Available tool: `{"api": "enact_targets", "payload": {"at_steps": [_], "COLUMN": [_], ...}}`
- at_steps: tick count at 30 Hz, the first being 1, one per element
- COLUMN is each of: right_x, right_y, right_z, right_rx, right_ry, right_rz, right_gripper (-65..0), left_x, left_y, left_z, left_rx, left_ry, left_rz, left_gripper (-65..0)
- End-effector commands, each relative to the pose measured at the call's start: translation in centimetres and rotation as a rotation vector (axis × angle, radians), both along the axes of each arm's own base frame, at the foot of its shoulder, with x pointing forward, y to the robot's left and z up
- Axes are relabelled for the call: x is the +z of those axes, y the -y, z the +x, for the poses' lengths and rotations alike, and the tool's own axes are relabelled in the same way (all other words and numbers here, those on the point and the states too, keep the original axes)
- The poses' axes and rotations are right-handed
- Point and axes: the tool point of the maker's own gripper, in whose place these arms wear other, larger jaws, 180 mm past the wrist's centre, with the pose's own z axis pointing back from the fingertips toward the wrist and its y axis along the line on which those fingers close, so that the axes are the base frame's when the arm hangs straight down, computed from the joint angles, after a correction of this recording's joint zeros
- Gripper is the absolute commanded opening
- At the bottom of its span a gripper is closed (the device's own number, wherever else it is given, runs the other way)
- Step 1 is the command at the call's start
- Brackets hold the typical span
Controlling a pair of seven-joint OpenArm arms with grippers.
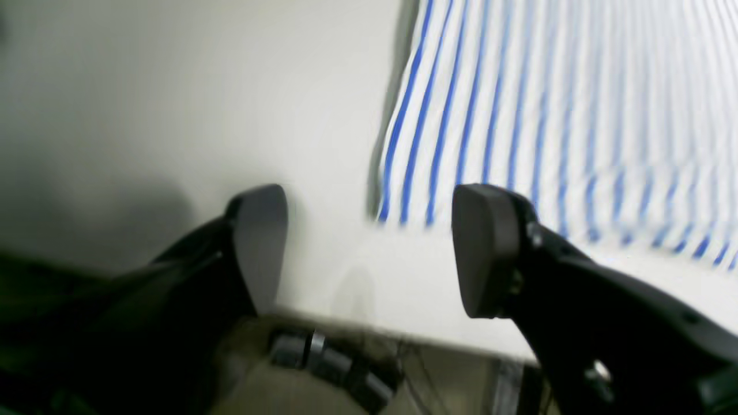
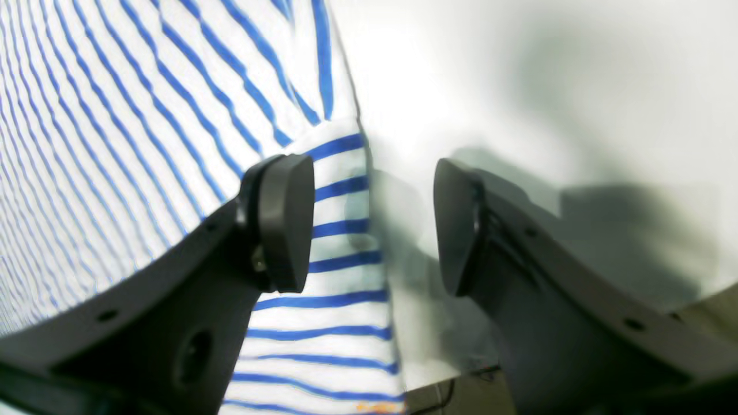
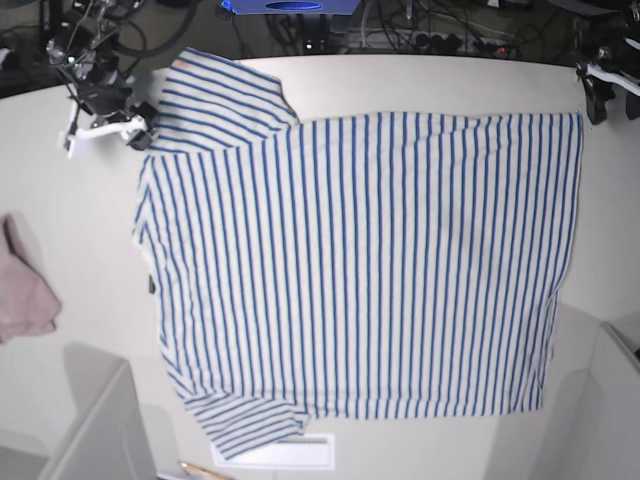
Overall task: Fold the T-shirt properly
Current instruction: 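Move both grippers down to the two corners of the shirt's collar-side edge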
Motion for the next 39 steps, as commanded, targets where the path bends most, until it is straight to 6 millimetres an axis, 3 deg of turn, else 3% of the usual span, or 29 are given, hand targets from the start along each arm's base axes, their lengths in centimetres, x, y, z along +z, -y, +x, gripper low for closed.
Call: {"api": "enact_targets", "payload": {"at_steps": [1,5,10,14,16,19,20,24,34,39], "right_x": [-0.4,-2.3,-3.0,-3.1,-3.0,-3.1,-3.1,-3.1,-3.1,-3.1], "right_y": [0.0,-3.0,-6.2,-6.3,-6.0,-6.0,-6.1,-6.1,-6.2,-6.1], "right_z": [-0.4,-1.8,-3.0,-3.1,-3.1,-3.1,-3.1,-3.2,-3.2,-3.1], "right_rx": [0.003,0.112,0.208,0.21,0.213,0.216,0.218,0.218,0.221,0.218], "right_ry": [-0.01,-0.054,-0.077,-0.079,-0.08,-0.084,-0.085,-0.087,-0.087,-0.084], "right_rz": [0.005,0.061,0.102,0.103,0.097,0.097,0.099,0.097,0.099,0.097], "right_gripper": [-33.6,-33.8,-33.9,-34.5,-40.2,-63.5,-65.0,-65.0,-65.0,-65.0], "left_x": [1.2,-0.3,-0.7,-0.6,-0.8,-1.7,-2.2,-4.3,-6.3,-9.0], "left_y": [-0.4,-1.1,-1.1,-1.1,-1.0,-1.5,-1.7,-2.3,-2.5,0.1], "left_z": [0.7,-0.4,-0.7,-0.6,-0.6,-0.8,-0.9,-1.8,0.4,1.7], "left_rx": [-0.015,0.023,0.034,0.035,0.038,0.068,0.082,0.136,0.199,0.155], "left_ry": [0.046,0.016,0.01,0.015,0.014,0.016,0.01,-0.013,0.047,-0.017], "left_rz": [0.013,-0.017,-0.027,-0.028,-0.034,-0.062,-0.073,-0.126,-0.211,-0.299], "left_gripper": [-21.6,-21.6,-21.6,-21.6,-21.6,-21.6,-21.6,-21.6,-21.7,-21.7]}}
